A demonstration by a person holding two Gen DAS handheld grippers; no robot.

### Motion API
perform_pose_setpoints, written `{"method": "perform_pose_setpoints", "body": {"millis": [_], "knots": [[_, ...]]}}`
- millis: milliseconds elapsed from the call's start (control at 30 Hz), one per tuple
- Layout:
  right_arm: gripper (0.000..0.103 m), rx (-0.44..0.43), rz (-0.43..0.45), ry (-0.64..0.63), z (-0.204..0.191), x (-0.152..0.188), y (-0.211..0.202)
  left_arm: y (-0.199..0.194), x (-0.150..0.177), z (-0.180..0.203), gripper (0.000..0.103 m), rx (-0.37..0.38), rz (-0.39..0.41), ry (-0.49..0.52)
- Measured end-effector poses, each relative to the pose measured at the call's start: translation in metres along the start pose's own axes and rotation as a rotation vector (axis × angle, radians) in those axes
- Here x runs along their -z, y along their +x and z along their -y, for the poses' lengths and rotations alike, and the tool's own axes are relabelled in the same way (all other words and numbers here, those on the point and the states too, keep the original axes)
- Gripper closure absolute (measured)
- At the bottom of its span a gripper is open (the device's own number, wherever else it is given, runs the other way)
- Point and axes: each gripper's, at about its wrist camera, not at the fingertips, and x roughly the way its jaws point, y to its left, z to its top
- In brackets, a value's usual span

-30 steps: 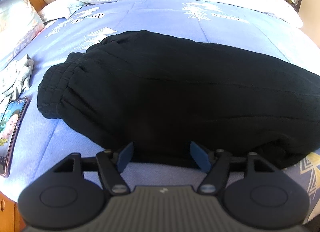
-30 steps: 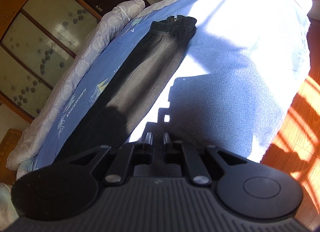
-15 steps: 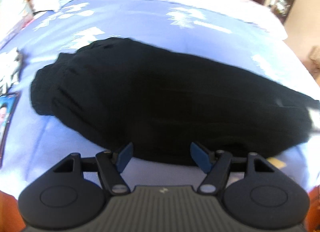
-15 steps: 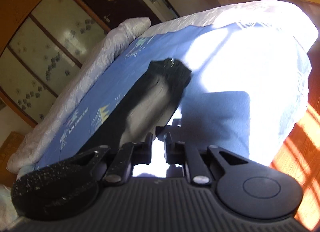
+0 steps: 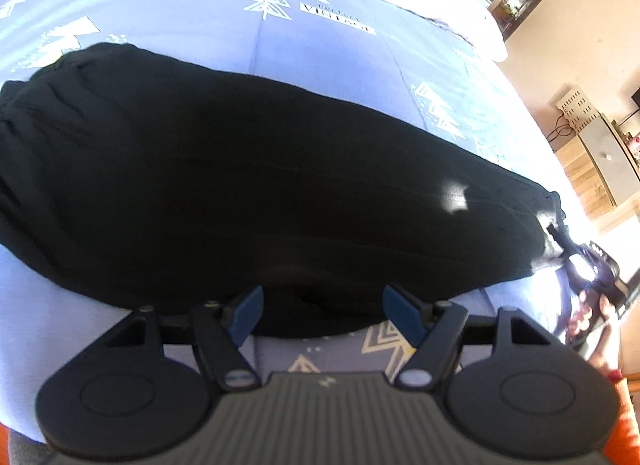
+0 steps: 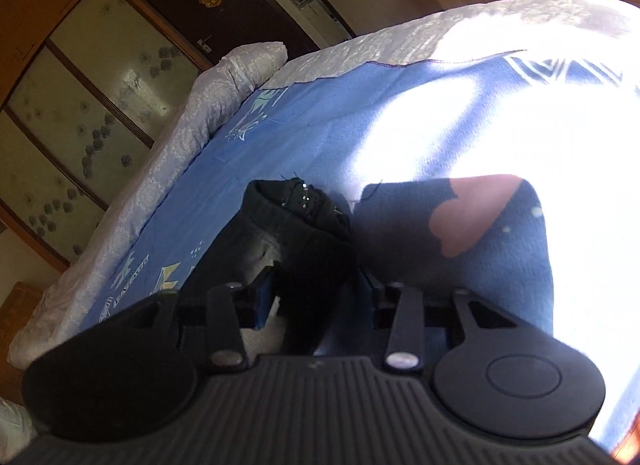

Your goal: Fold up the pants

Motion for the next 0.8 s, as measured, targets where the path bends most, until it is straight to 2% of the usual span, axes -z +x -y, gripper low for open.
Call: {"method": "perform_pose_setpoints", "body": {"millis": [33, 67, 100, 167, 233, 300, 400, 500, 633, 667, 733, 800], "knots": [[0.064, 0.004, -0.013, -0.012, -0.003, -0.001, 0.005, 0.002, 0.000, 0.000, 0.034, 0.001, -0.006, -0.001], [0.079, 0.022, -0.027, -0.019, -0.006, -0.002, 0.008, 0.005, -0.003, -0.001, 0.034, 0.001, -0.011, -0.002], [0.082, 0.019, -0.023, -0.016, -0.008, -0.003, 0.007, 0.006, -0.004, -0.002, 0.034, 0.001, -0.014, -0.004], [0.085, -0.052, 0.008, 0.005, -0.013, -0.004, -0.005, 0.003, -0.001, -0.001, 0.034, 0.007, -0.008, -0.006], [0.085, -0.087, 0.037, -0.041, -0.032, -0.002, -0.018, 0.000, -0.004, -0.002, 0.034, 0.014, 0.004, -0.002], [0.085, -0.101, 0.059, -0.172, -0.067, 0.007, -0.030, -0.003, -0.009, -0.004, 0.034, 0.031, 0.019, -0.004], [0.085, -0.179, 0.047, -0.353, -0.125, 0.032, -0.040, -0.005, -0.020, -0.010, 0.032, 0.069, 0.045, -0.039], [0.086, -0.285, -0.022, -0.486, -0.181, 0.068, -0.039, -0.007, -0.033, -0.018, 0.031, 0.143, 0.064, -0.094], [0.086, -0.416, -0.193, -0.574, -0.242, 0.128, -0.024, 0.003, -0.044, -0.029, 0.024, 0.231, 0.061, -0.138], [0.087, -0.432, -0.229, -0.620, -0.256, 0.147, -0.019, 0.009, -0.045, -0.032, 0.022, 0.252, 0.054, -0.150], [0.087, -0.432, -0.291, -0.697, -0.278, 0.183, -0.011, 0.020, -0.046, -0.044, 0.012, 0.282, 0.037, -0.200], [0.086, -0.403, -0.314, -0.772, -0.291, 0.211, -0.003, 0.035, -0.044, -0.059, 0.012, 0.312, 0.001, -0.277]]}}
